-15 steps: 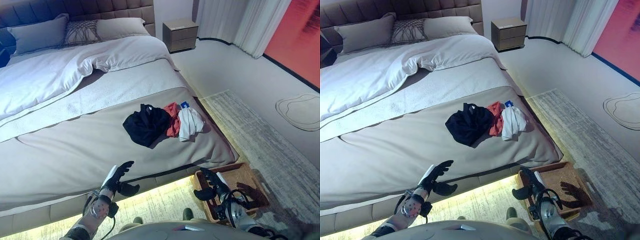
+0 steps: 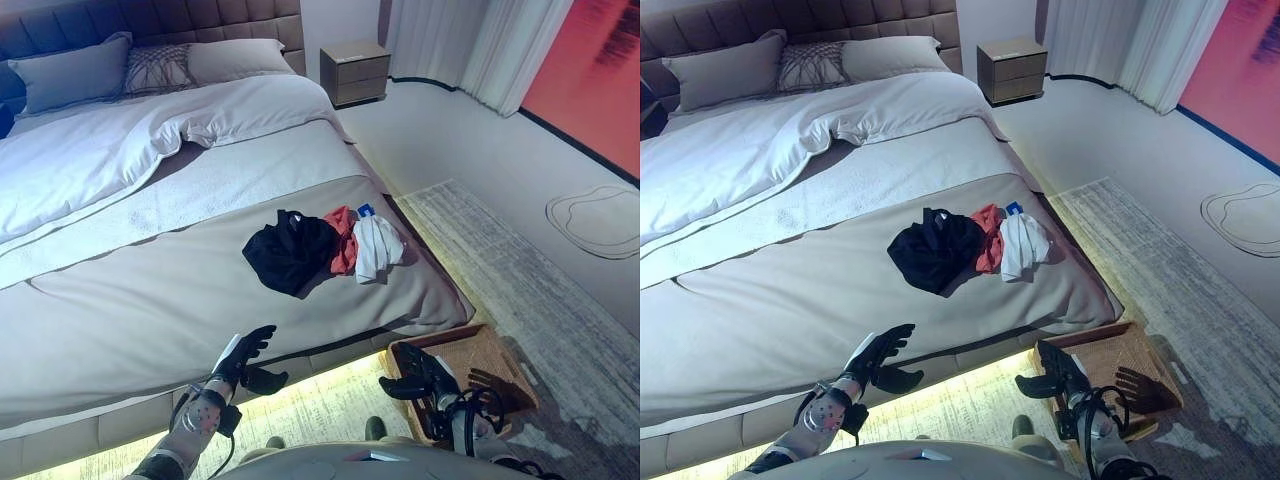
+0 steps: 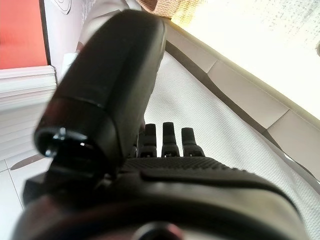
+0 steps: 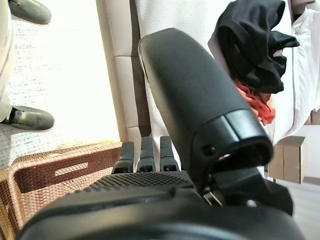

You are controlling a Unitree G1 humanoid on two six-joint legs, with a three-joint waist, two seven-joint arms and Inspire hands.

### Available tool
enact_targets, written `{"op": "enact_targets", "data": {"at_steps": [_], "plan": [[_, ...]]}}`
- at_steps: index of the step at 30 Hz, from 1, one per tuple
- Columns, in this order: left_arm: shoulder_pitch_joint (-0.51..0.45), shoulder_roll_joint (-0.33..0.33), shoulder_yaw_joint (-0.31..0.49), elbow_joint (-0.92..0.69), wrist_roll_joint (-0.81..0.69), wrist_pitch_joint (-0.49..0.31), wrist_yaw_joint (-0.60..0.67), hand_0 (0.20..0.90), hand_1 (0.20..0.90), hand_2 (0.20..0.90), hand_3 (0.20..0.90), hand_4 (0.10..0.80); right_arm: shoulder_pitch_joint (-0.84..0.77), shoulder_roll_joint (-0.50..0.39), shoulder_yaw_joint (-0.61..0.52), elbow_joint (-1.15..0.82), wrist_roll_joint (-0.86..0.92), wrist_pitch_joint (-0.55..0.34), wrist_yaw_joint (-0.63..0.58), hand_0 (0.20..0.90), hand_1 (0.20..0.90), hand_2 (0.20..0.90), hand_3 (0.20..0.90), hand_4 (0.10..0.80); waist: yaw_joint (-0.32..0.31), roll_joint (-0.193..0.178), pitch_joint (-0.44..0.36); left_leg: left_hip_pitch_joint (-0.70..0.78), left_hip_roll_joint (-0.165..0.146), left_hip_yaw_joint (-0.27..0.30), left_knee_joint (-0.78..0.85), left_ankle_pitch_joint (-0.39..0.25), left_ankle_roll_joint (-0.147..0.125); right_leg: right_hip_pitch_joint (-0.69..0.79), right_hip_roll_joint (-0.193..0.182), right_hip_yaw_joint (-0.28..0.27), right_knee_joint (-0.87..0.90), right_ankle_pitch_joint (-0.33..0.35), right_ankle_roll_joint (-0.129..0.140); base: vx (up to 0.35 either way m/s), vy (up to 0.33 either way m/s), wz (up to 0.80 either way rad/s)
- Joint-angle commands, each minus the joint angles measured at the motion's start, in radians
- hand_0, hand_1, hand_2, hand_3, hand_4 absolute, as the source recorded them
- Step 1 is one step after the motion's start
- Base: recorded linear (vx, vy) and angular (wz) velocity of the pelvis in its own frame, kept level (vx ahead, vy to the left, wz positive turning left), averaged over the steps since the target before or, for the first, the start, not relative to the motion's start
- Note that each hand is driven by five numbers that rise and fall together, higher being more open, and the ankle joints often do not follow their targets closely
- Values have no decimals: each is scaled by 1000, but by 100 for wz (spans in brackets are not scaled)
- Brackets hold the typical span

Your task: Pick up the clothes from the bed and place them into the basket

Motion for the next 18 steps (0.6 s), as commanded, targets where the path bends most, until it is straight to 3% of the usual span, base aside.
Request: {"op": "enact_targets", "data": {"at_steps": [1, 6, 8, 10, 13, 14, 18], "plan": [[-84, 19, 32, -4, -51, -39, -1, 900, 900, 900, 900, 800, -105, 12, -50, 20, 56, -99, -10, 900, 900, 900, 900, 800, -3, -5, 24, 28, -82, 115, 15, -143, 63, 83, 25, -24, 48, -156, -15, 4, -77, 0], [-72, 12, 51, -9, -92, -16, -14, 900, 900, 900, 900, 800, -110, 0, -48, -10, 4, -92, -80, 900, 900, 900, 900, 800, -2, -11, 35, 16, -80, 110, 67, -156, 58, 83, 35, -12, 50, -160, -31, 19, -76, 0], [-73, 5, 52, -22, -88, -26, -8, 900, 900, 900, 900, 800, -121, -13, -32, -60, -50, -68, -107, 900, 900, 900, 900, 800, 1, -32, 60, -58, -87, 122, 245, -186, 52, 67, 20, -4, 72, -154, -48, -23, -4, -1], [-85, 8, 49, -43, -103, -32, -15, 900, 900, 900, 900, 800, -128, -35, -13, -106, -77, -49, -139, 900, 900, 900, 900, 800, 11, -41, 96, -168, -78, 123, 400, -147, 33, 62, 12, -14, 90, -144, -62, -51, 37, 5], [-99, 7, 46, -57, -118, -34, -16, 900, 900, 900, 900, 800, -144, -51, -5, -110, -110, -66, -167, 900, 900, 900, 900, 800, 17, -37, 118, -215, -63, 139, 407, -112, 19, 65, 11, -25, 102, -147, -62, 1, 114, 19], [-117, 2, 38, -75, -151, -29, -16, 900, 900, 900, 900, 800, -189, -75, 13, -122, -160, -88, -241, 900, 900, 900, 900, 800, 33, -22, 142, -235, -46, 165, 315, -79, 8, 73, 1, -46, 119, -164, -50, 67, 252, 25], [-120, 0, 22, -70, -129, -3, -2, 900, 900, 900, 900, 800, -242, -110, 62, -187, -329, -35, -336, 900, 900, 900, 900, 800, 54, -12, 131, -185, -77, 140, 233, -125, 54, 35, -32, -90, 237, -227, -33, 107, 241, 21]]}}
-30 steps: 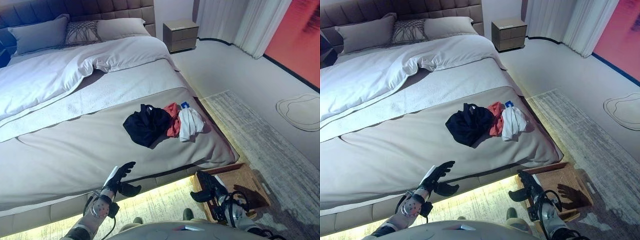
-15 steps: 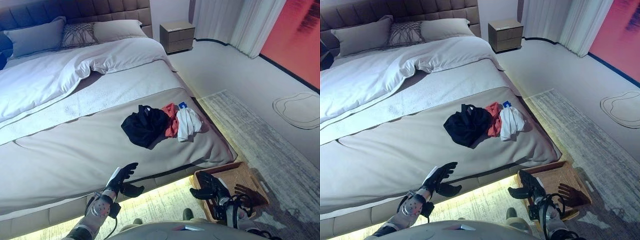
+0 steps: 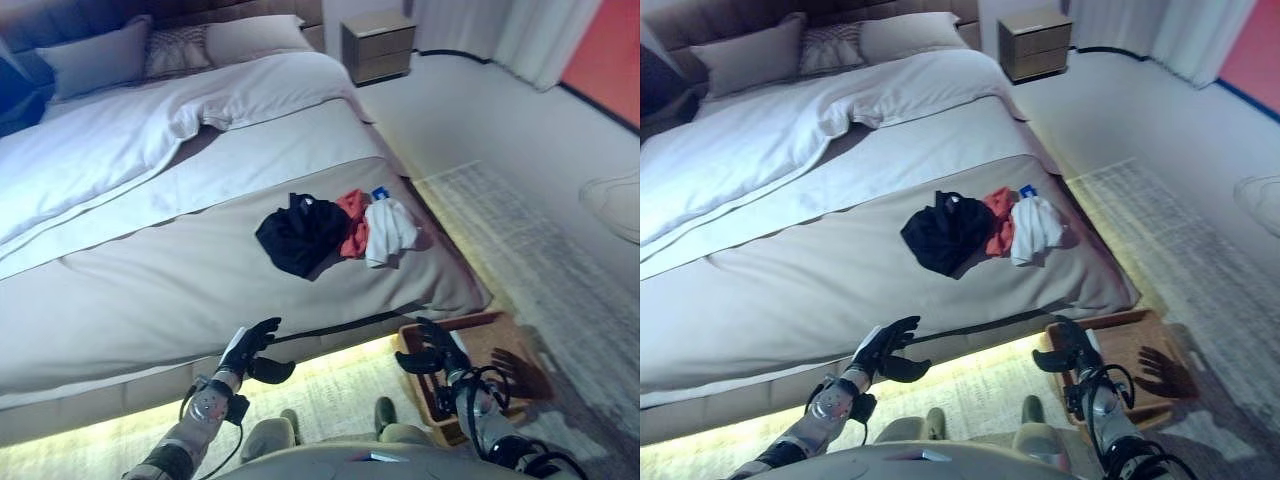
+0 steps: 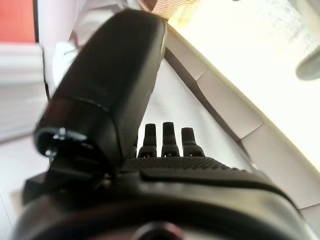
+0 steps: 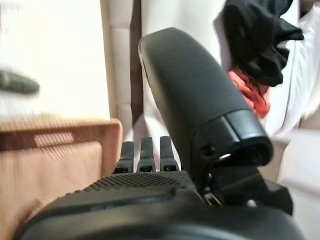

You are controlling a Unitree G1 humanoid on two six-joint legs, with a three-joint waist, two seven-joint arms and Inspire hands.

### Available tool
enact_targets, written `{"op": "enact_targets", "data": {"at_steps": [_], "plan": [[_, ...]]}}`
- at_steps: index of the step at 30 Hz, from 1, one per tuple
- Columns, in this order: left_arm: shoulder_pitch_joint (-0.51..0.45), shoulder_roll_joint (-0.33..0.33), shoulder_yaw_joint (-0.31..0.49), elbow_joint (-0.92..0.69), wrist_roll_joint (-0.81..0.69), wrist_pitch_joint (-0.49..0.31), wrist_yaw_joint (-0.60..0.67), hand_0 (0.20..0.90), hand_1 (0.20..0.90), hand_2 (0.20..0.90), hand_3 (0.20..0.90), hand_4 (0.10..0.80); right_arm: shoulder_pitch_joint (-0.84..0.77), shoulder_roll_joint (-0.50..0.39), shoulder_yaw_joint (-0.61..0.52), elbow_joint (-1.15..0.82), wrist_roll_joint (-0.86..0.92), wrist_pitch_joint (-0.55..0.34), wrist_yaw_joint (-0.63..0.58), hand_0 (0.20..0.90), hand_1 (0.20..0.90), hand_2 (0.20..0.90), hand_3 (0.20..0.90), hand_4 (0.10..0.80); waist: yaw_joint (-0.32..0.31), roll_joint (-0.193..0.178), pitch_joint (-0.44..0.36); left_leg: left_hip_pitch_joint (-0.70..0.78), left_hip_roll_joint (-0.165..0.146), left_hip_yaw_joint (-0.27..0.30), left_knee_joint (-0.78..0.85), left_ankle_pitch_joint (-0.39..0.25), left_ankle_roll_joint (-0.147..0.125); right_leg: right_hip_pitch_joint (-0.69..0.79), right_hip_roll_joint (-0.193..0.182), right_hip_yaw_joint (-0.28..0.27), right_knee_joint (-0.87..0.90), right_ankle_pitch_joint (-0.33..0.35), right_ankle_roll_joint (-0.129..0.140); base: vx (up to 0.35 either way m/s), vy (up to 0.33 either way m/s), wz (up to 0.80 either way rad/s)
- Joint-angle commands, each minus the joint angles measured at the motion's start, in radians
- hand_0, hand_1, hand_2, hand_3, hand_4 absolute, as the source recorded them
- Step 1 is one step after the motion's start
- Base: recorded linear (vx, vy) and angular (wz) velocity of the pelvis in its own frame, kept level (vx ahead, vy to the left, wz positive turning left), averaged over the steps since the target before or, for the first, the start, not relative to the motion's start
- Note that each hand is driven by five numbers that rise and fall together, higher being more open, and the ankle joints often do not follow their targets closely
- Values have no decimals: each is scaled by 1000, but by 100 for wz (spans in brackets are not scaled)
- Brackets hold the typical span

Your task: Pick up the clothes from the bed and place them into the basket

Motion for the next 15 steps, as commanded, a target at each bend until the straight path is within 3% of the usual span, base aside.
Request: {"op": "enact_targets", "data": {"at_steps": [1, 4, 7, 9, 10, 15], "plan": [[-33, 101, 17, -81, -7, -32, 15, 900, 900, 900, 900, 800, -106, -30, 34, -172, -176, -9, -114, 900, 900, 900, 900, 800, 26, -29, 27, -6, 1, 19, -28, -56, 44, 38, 31, -71, 381, -226, 12, 124, 174, -1], [-39, 143, -3, -58, -32, -27, 20, 900, 900, 900, 900, 800, -201, -93, 53, -195, -210, 14, -146, 900, 900, 900, 900, 800, 30, -29, 65, 22, -8, -11, -23, -74, 56, -85, 0, -60, 513, -155, 35, 99, 34, 20], [-120, 172, -21, -45, -117, -8, 27, 900, 900, 900, 900, 800, -447, -124, 128, -218, -201, 119, -190, 900, 900, 900, 900, 800, 30, -27, 116, -5, -11, -41, -6, -89, 40, -166, -6, -33, 352, -127, 29, -91, -134, 12], [-186, 178, -40, -46, -144, 8, 34, 900, 900, 900, 900, 800, -604, -147, 157, -198, -219, 153, -207, 900, 900, 900, 900, 800, 21, -24, 155, -60, -6, -63, 39, -104, 41, -208, 17, 41, 326, -136, 25, -198, -196, 33], [-187, 176, -37, -61, -141, 23, 39, 900, 900, 900, 900, 800, -644, -173, 161, -211, -232, 166, -203, 900, 900, 900, 900, 800, 23, -28, 166, -88, -4, -69, 71, -104, 41, -205, 24, 45, 327, -146, 21, -38, -182, 54], [-185, 155, -51, -114, -106, 24, 34, 900, 900, 900, 900, 800, -888, -288, 214, -209, -246, 209, -201, 900, 900, 900, 900, 800, 81, -24, 198, -194, -9, -98, 123, -89, 18, -205, 18, -30, 316, -177, -6, -38, -91, 45]]}}
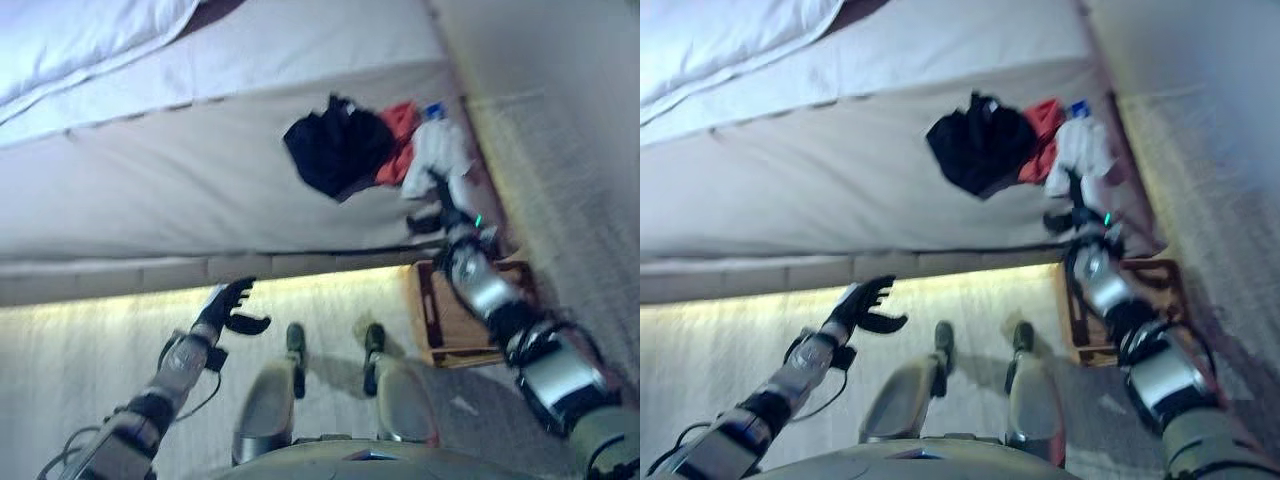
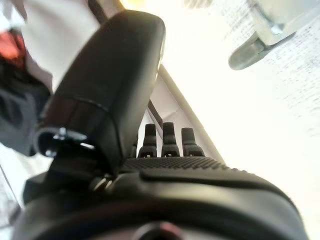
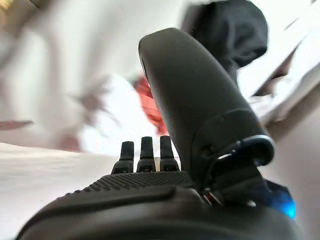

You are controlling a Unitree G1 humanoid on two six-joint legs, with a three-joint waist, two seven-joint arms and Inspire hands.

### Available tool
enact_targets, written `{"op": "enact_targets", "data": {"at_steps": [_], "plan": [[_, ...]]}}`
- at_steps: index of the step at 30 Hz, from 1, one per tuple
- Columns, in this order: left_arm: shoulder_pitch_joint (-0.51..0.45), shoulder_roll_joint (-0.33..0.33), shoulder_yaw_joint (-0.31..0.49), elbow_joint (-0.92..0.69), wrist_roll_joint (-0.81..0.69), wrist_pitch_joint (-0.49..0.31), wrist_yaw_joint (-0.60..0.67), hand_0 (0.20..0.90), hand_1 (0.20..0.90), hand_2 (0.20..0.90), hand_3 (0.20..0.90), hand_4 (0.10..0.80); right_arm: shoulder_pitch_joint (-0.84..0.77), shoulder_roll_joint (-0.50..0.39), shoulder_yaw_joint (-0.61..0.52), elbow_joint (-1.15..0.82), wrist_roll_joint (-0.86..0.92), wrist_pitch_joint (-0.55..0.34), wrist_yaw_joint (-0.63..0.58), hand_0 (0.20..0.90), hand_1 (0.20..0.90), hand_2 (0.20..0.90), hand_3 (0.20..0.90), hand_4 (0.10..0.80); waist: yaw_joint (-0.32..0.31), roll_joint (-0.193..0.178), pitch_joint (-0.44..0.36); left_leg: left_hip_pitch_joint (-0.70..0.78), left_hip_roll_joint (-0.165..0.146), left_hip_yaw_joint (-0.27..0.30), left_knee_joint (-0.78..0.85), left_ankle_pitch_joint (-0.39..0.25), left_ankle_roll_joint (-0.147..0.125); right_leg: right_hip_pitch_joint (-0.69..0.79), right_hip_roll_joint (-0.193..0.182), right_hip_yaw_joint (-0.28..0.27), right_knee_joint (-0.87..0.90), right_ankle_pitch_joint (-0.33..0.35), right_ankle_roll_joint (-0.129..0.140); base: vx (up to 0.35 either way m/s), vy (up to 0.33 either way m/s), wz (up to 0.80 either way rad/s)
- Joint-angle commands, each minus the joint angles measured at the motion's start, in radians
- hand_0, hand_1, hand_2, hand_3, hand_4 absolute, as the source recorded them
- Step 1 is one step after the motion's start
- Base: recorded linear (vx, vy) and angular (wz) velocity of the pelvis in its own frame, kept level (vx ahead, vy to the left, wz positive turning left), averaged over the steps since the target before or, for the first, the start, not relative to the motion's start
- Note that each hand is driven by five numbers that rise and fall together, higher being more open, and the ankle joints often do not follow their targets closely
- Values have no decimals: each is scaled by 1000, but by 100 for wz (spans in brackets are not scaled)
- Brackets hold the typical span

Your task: Pick up the clothes from the bed and place them into the basket

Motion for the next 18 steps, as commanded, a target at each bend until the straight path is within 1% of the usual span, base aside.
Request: {"op": "enact_targets", "data": {"at_steps": [1, 2, 3, 6, 7, 11, 12, 14, 16, 17, 18], "plan": [[-3, 10, -28, -108, 10, -58, 4, 900, 900, 900, 900, 800, -238, -115, 67, -48, -46, -24, -61, 900, 900, 900, 900, 800, 36, -16, -33, -23, -19, -1, 113, -153, 0, -19, -10, -3, 74, -101, -31, -51, 4, 35], [-3, 10, -31, -108, 12, -62, 6, 900, 900, 900, 900, 800, -250, -118, 72, -42, -44, -26, -62, 900, 900, 900, 900, 800, 39, -14, -32, -27, -20, -4, 112, -151, -1, -22, -10, -6, 77, -103, -32, -14, 37, 38], [1, 12, -44, -115, 15, -78, 13, 900, 900, 900, 900, 800, -291, -135, 89, -35, -39, -21, -62, 900, 900, 900, 900, 800, 49, -7, -30, -38, -23, -12, 110, -146, -6, -36, -13, -21, 91, -112, -37, 10, 53, 24], [19, 16, -64, -134, 25, -97, 23, 900, 900, 900, 900, 800, -369, -154, 136, -28, -45, 13, -79, 900, 900, 900, 900, 800, 70, 6, -26, -52, -37, -33, 106, -142, -9, -56, -21, -45, 122, -133, -49, 37, 66, 33], [27, 20, -74, -139, 24, -110, 26, 900, 900, 900, 900, 800, -411, -154, 154, -22, -59, 41, -81, 900, 900, 900, 900, 800, 82, 14, -16, -61, -44, -42, 120, -147, -9, -69, -26, -52, 156, -150, -55, 48, 76, 37], [39, 34, -79, -156, 3, -127, 22, 900, 900, 900, 900, 800, -476, -160, 184, -3, -84, 99, -58, 900, 900, 900, 900, 800, 106, 24, -1, -95, -59, -59, 162, -157, -5, -100, -38, -63, 220, -176, -67, 46, 47, 26], [39, 41, -78, -168, -18, -136, 19, 900, 900, 900, 900, 800, -504, -166, 200, 18, -91, 117, -49, 900, 900, 900, 900, 800, 115, 29, 9, -112, -65, -65, 181, -160, -4, -111, -41, -66, 240, -185, -71, 18, 15, 23], [40, 51, -77, -195, -46, -136, 14, 900, 900, 900, 900, 800, -529, -172, 209, 56, -94, 118, -36, 900, 900, 900, 900, 800, 127, 34, 21, -133, -72, -73, 204, -164, -1, -126, -46, -70, 264, -193, -74, 8, 0, 24], [43, 66, -72, -242, -112, -137, -5, 900, 900, 900, 900, 800, -571, -177, 220, 114, -80, 130, -10, 900, 900, 900, 900, 800, 146, 43, 45, -174, -83, -82, 240, -170, 3, -159, -54, -75, 307, -203, -77, 15, -25, 31], [47, 68, -66, -259, -146, -135, -16, 900, 900, 900, 900, 800, -585, -178, 226, 132, -78, 138, 1, 900, 900, 900, 900, 800, 154, 45, 55, -175, -87, -84, 258, -196, 1, -161, -53, -66, 331, -231, -72, 35, -32, 26], [49, 67, -59, -271, -183, -135, -28, 900, 900, 900, 900, 800, -598, -180, 232, 149, -77, 142, 7, 900, 900, 900, 900, 800, 159, 49, 63, -186, -91, -86, 267, -196, 3, -170, -55, -67, 343, -233, -74, 40, -24, 14]]}}
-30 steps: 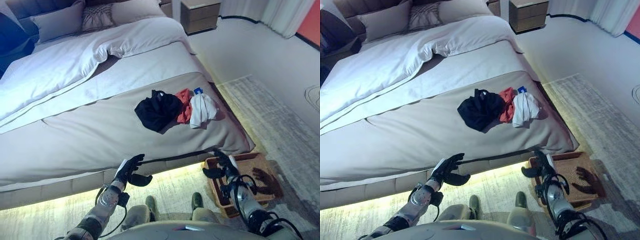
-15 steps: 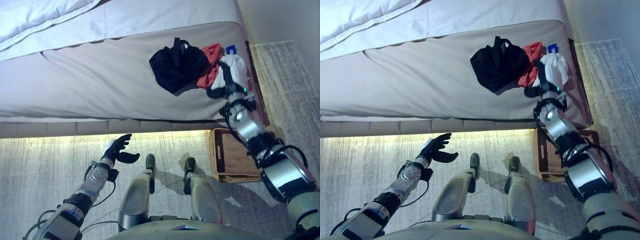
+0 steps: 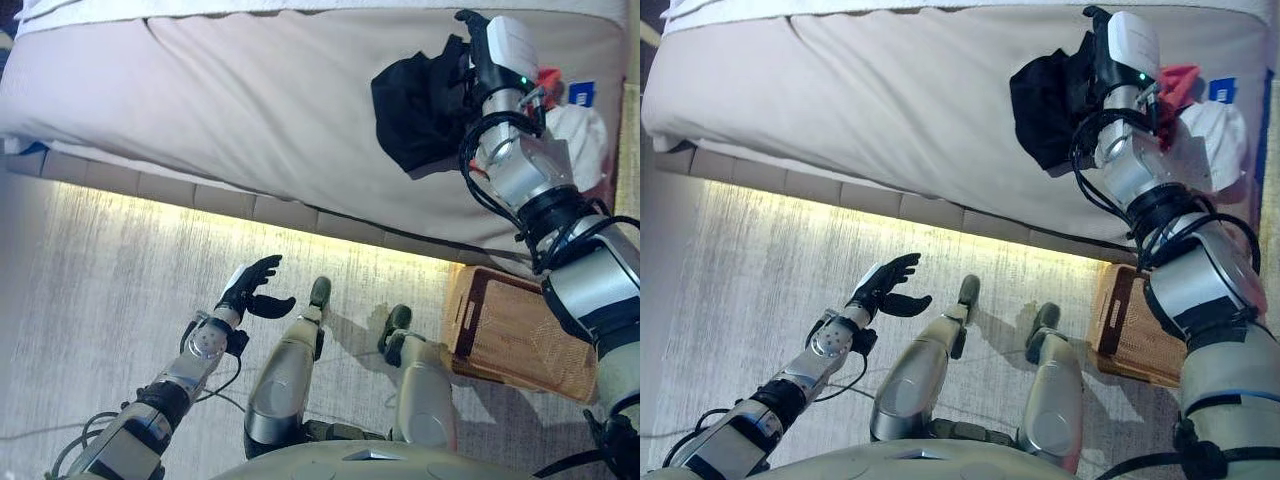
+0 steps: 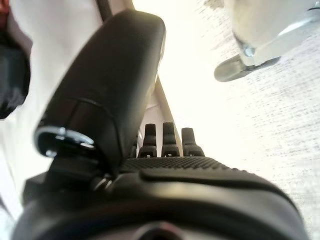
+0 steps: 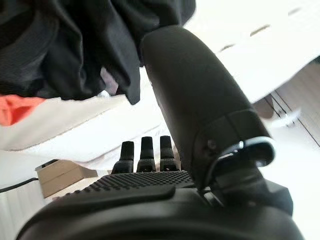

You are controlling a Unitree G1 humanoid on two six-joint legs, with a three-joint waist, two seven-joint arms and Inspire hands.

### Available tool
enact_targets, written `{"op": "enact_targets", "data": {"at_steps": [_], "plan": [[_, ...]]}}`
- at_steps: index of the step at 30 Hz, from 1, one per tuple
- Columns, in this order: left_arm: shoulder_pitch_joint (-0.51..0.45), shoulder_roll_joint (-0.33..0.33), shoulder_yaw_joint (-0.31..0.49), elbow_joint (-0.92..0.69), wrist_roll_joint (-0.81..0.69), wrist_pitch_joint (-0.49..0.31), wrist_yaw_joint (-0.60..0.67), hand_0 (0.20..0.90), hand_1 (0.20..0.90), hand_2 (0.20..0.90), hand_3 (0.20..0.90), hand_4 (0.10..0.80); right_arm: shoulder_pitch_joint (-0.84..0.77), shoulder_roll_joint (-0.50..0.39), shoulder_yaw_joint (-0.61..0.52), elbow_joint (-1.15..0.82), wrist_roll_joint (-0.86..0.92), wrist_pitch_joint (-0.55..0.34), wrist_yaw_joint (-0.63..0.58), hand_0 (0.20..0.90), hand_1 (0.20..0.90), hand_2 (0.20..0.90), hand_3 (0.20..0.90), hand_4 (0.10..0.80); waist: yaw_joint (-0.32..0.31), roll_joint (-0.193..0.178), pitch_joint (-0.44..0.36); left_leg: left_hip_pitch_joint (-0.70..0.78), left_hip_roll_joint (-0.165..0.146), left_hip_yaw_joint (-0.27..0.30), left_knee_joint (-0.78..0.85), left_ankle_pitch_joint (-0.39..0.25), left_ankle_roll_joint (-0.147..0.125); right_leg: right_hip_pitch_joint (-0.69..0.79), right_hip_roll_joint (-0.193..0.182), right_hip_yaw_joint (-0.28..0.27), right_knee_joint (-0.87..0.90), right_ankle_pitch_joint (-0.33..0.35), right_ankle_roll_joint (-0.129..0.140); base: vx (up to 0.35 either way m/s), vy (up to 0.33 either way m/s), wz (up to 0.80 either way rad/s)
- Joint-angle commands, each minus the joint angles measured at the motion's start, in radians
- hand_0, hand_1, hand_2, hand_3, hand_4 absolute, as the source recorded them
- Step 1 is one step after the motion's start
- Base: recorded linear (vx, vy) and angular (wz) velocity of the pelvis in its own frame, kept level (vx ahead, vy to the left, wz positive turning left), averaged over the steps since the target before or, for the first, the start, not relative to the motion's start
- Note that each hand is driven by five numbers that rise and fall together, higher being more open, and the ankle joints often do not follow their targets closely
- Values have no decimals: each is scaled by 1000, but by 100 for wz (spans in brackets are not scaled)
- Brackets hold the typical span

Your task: Pick up the clothes from the bed and place them into the basket

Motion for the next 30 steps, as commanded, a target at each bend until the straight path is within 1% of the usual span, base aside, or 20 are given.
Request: {"op": "enact_targets", "data": {"at_steps": [1, 3, 5, 6, 8, 10, 11, 15, 18, 19, 21, 23, 24, 25, 27, 30], "plan": [[58, 46, 10, -133, -164, -72, -45, 900, 900, 900, 900, 800, -196, -83, 63, 19, -35, -5, -5, 900, 900, 900, 900, 800, 31, 11, -2, -66, -13, 48, 217, -237, 36, -12, 44, 42, 57, -61, -16, -23, -3, 8], [80, 36, 41, -176, -267, -91, -65, 900, 900, 900, 900, 800, -213, -94, 65, 54, -15, 12, 25, 900, 900, 900, 900, 800, 45, 20, 6, -107, -21, 48, 254, -245, 41, -47, 36, 35, 103, -75, -25, 1, -17, 11], [94, 35, 63, -213, -308, -102, -69, 900, 900, 900, 900, 800, -222, -103, 65, 80, -12, 24, 48, 900, 900, 900, 900, 800, 54, 25, 6, -137, -25, 51, 279, -251, 44, -74, 31, 32, 132, -83, -31, 14, -35, 19], [109, 37, 87, -261, -340, -121, -72, 900, 900, 900, 900, 800, -235, -111, 76, 124, -27, 51, 82, 900, 900, 900, 900, 800, 67, 31, 6, -176, -27, 53, 316, -261, 47, -106, 24, 26, 169, -92, -38, 20, -43, 14], [131, 41, 118, -331, -358, -131, -64, 900, 900, 900, 900, 800, -252, -123, 102, 177, -55, 99, 129, 900, 900, 900, 900, 800, 81, 38, 6, -226, -33, 53, 365, -273, 52, -149, 19, 26, 220, -108, -48, 42, -43, 12], [142, 48, 131, -372, -376, -142, -58, 900, 900, 900, 900, 800, -260, -135, 122, 214, -88, 124, 162, 900, 900, 900, 900, 800, 89, 45, 6, -262, -39, 53, 400, -281, 58, -181, 15, 26, 255, -118, -54, 40, -33, 19], [152, 55, 144, -405, -393, -146, -55, 900, 900, 900, 900, 800, -273, -145, 149, 243, -114, 150, 189, 900, 900, 900, 900, 800, 94, 51, 6, -294, -45, 54, 434, -290, 63, -210, 13, 28, 286, -125, -58, 37, -30, 26], [178, 72, 167, -471, -416, -166, -47, 900, 900, 900, 900, 800, -313, -166, 196, 311, -119, 204, 250, 900, 900, 900, 900, 800, 109, 75, 6, -400, -60, 60, 549, -318, 78, -324, 5, 40, 398, -153, -70, 22, -24, 13], [198, 91, 193, -512, -437, -162, -53, 900, 900, 900, 900, 800, -340, -186, 224, 345, -133, 216, 304, 900, 900, 900, 900, 800, 119, 87, 6, -478, -68, 63, 628, -335, 90, -409, 2, 49, 476, -170, -76, -12, -31, 8], [213, 97, 206, -522, -443, -162, -63, 900, 900, 900, 900, 800, -345, -194, 237, 349, -124, 214, 320, 900, 900, 900, 900, 800, 122, 89, 6, -500, -69, 65, 649, -340, 98, -435, 4, 53, 499, -177, -80, -15, -20, 9], [227, 101, 220, -532, -444, -160, -68, 900, 900, 900, 900, 800, -349, -196, 242, 349, -107, 219, 336, 900, 900, 900, 900, 800, 126, 90, 6, -535, -71, 64, 689, -346, 97, -466, 7, 58, 530, -183, -83, -13, -12, 9], [245, 107, 241, -546, -456, -152, -77, 900, 900, 900, 900, 800, -355, -198, 246, 354, -78, 199, 337, 900, 900, 900, 900, 800, 130, 90, 6, -564, -70, 67, 722, -353, 102, -492, 9, 58, 556, -189, -87, -14, -3, -3], [250, 109, 250, -544, -466, -152, -83, 900, 900, 900, 900, 800, -360, -198, 247, 352, -62, 195, 324, 498, 498, 498, 431, 331, 131, 89, 6, -571, -69, 68, 730, -354, 102, -497, 12, 59, 562, -190, -88, -29, -6, -5], [253, 111, 258, -545, -474, -147, -88, 900, 900, 900, 900, 800, -361, -198, 243, 350, -47, 188, 299, 300, 300, 300, 200, 100, 131, 88, 6, -574, -67, 70, 736, -355, 103, -498, 14, 59, 566, -190, -89, -28, -14, -5], [259, 116, 272, -549, -491, -138, -100, 900, 900, 900, 900, 800, -359, -203, 221, 349, -19, 159, 246, 300, 300, 300, 200, 100, 131, 85, 6, -573, -66, 72, 747, -359, 103, -495, 18, 58, 572, -192, -90, -31, -27, -3], [276, 121, 274, -549, -488, -145, -111, 900, 900, 900, 900, 800, -357, -214, 198, 348, -5, 127, 187, 300, 300, 300, 200, 100, 129, 80, 6, -556, -63, 70, 754, -362, 100, -474, 22, 56, 568, -189, -90, -21, -27, 3]]}}
